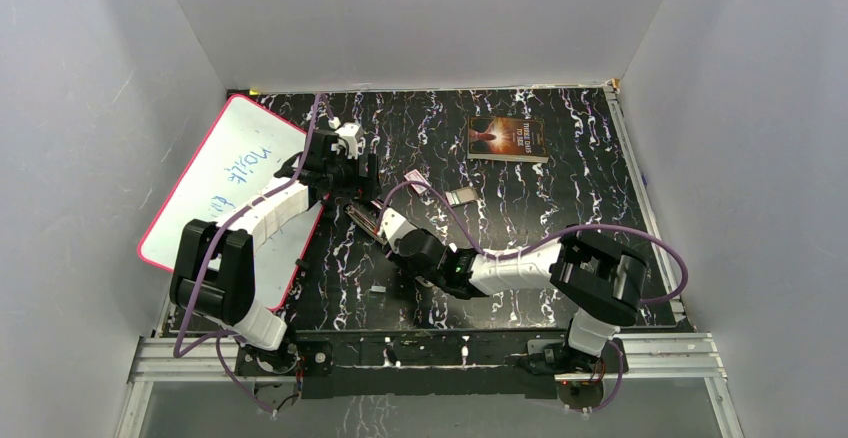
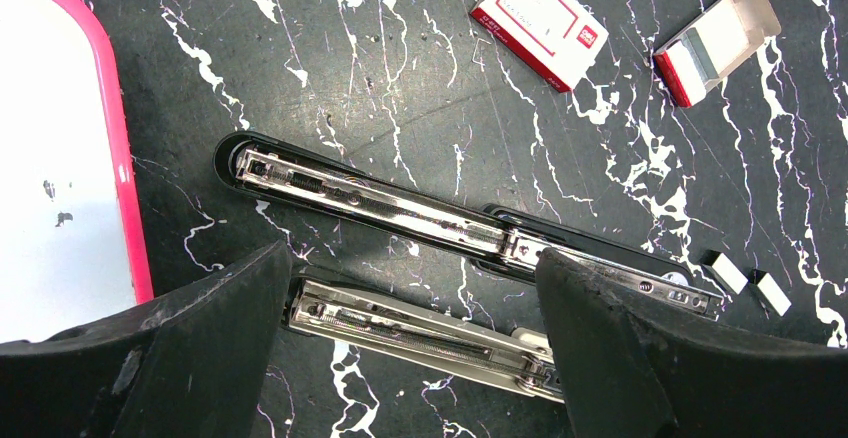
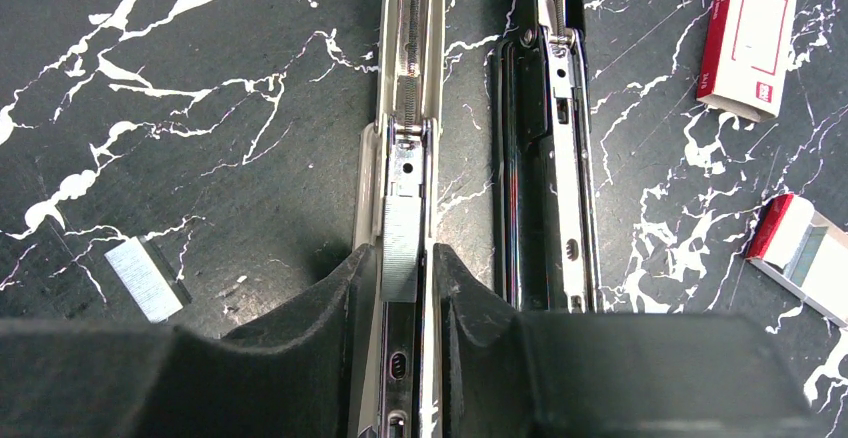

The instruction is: Load the staples into the stapler

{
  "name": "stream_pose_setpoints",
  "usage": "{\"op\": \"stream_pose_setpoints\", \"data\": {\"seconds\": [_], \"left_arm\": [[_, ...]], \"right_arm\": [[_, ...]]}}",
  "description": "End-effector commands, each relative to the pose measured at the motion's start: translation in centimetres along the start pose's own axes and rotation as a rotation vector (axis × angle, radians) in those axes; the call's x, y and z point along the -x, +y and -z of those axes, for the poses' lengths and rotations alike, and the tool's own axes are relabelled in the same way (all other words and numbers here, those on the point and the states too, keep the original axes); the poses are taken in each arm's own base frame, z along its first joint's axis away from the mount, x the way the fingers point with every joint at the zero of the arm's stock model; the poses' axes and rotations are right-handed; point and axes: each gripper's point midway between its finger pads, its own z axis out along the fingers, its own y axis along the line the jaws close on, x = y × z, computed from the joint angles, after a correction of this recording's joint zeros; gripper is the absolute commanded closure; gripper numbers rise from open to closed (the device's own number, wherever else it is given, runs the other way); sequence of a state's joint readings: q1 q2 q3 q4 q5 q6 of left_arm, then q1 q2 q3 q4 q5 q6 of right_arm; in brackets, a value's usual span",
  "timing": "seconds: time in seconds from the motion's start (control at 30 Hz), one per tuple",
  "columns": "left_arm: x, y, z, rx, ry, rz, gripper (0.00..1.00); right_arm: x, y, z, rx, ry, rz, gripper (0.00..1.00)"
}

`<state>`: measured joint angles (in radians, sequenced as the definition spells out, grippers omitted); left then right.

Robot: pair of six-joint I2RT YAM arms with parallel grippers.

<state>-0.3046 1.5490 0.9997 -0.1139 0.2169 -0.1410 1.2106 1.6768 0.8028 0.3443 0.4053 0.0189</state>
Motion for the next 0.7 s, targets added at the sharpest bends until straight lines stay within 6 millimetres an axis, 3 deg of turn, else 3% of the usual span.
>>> {"op": "stream_pose_setpoints", "data": {"seconds": [0.0,0.3,0.67], "left_arm": [[1.8,-0.2,0.9,0.003,-0.04,-0.016,0.08],[1.9,-0.2,0.9,0.003,-0.042,-0.017,0.08],[1.8,-0.2,0.9,0.002,-0.04,-0.016,0.08]], "right_arm": [[2.2,-0.4,-0.5,-0.028,-0.041,-0.015,0.68],[2.8,-0.5,-0.2,-0.028,-0.056,-0.019,0.79],[5.1,-0.9,1.3,-0.021,-0.109,-0.032,0.83]]}}
